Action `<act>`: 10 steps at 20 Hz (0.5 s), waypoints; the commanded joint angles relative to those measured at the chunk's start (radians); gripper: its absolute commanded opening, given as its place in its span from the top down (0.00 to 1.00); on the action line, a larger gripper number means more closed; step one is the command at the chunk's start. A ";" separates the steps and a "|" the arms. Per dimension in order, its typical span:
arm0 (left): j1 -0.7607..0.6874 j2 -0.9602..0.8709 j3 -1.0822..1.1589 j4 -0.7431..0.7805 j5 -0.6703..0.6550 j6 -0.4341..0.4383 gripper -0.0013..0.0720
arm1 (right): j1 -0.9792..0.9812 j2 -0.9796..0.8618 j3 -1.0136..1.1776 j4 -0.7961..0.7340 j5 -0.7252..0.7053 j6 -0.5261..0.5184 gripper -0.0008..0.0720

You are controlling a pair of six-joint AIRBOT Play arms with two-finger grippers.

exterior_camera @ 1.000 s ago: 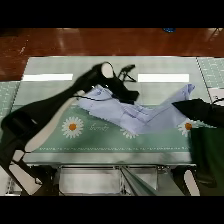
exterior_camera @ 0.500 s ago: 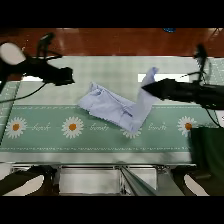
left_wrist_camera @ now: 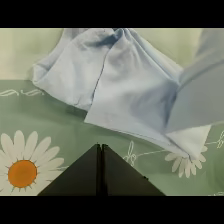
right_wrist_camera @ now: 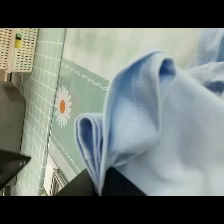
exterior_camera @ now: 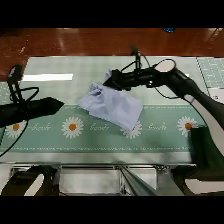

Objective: Fold the shirts.

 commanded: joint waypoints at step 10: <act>-0.055 0.014 -0.061 -0.052 0.064 0.003 0.95 | -0.022 -0.192 0.189 0.035 0.045 0.076 0.42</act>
